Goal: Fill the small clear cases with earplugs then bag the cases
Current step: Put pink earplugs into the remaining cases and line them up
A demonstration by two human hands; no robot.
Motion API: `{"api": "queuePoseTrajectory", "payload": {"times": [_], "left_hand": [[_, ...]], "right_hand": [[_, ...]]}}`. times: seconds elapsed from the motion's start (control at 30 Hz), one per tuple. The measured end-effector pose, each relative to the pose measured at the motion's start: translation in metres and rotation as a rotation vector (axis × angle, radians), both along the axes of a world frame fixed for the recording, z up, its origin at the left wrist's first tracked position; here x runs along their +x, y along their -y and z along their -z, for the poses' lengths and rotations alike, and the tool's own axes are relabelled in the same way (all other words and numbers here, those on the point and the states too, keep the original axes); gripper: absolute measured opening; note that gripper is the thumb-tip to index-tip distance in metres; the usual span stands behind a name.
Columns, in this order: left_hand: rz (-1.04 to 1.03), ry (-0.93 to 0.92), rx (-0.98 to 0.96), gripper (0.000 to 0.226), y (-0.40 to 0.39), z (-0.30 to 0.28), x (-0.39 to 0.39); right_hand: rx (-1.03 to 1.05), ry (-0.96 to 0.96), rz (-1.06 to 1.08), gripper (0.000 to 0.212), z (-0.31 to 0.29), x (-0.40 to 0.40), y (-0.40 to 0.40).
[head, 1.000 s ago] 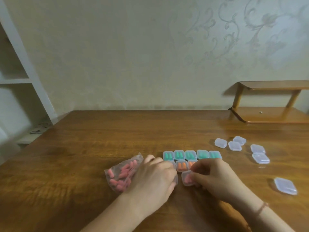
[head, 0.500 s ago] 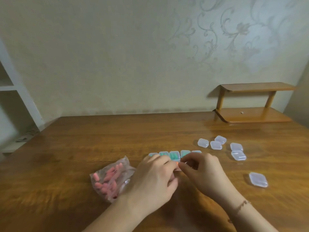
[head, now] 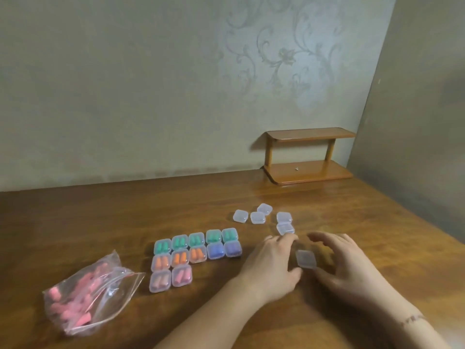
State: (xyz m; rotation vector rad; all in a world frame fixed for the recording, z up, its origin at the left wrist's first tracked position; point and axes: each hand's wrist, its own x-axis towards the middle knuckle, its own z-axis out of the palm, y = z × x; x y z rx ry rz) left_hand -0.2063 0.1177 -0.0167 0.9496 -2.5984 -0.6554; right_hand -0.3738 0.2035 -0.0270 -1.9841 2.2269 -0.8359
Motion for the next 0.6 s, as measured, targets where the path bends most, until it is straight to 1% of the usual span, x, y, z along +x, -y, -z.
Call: {"api": "queuePoseTrajectory", "payload": {"times": [0.1, 0.2, 0.27, 0.3, 0.37, 0.43, 0.47, 0.5, 0.53, 0.57, 0.6], "left_hand": [[-0.036, -0.003, 0.039, 0.050, -0.001, 0.005, -0.008], [-0.053, -0.027, 0.055, 0.044, 0.001, 0.006, -0.007], [-0.050, -0.074, 0.106, 0.041, 0.002, 0.005, -0.004], [-0.053, -0.124, 0.161, 0.039, 0.002, 0.004, -0.002], [-0.100, -0.310, 0.350, 0.029, 0.002, -0.002, 0.005], [-0.168, -0.518, 0.633, 0.021, 0.004, -0.014, 0.019], [-0.161, -0.582, 0.810, 0.025, 0.006, -0.021, 0.029], [-0.113, -0.630, 0.991, 0.033, 0.008, -0.028, 0.040], [-0.049, -0.679, 1.130, 0.039, 0.008, -0.034, 0.053], [0.001, -0.735, 1.213, 0.042, 0.008, -0.040, 0.067], [0.021, -0.801, 1.247, 0.043, 0.009, -0.045, 0.081]], "right_hand": [[0.000, 0.004, -0.014, 0.055, 0.004, -0.004, -0.001], [-0.021, -0.001, -0.028, 0.045, 0.006, -0.005, -0.001], [-0.040, -0.004, -0.033, 0.038, 0.004, -0.002, -0.001], [-0.062, -0.001, -0.040, 0.034, 0.004, -0.001, -0.002], [-0.150, 0.040, -0.066, 0.031, 0.000, 0.002, -0.002], [-0.240, 0.132, -0.112, 0.030, -0.011, 0.013, -0.002], [-0.272, 0.171, -0.146, 0.028, -0.018, 0.022, 0.000], [-0.299, 0.198, -0.188, 0.027, -0.027, 0.032, 0.003], [-0.316, 0.219, -0.231, 0.028, -0.036, 0.044, 0.008], [-0.326, 0.233, -0.276, 0.029, -0.044, 0.057, 0.013], [-0.333, 0.239, -0.319, 0.029, -0.052, 0.071, 0.019]]}}
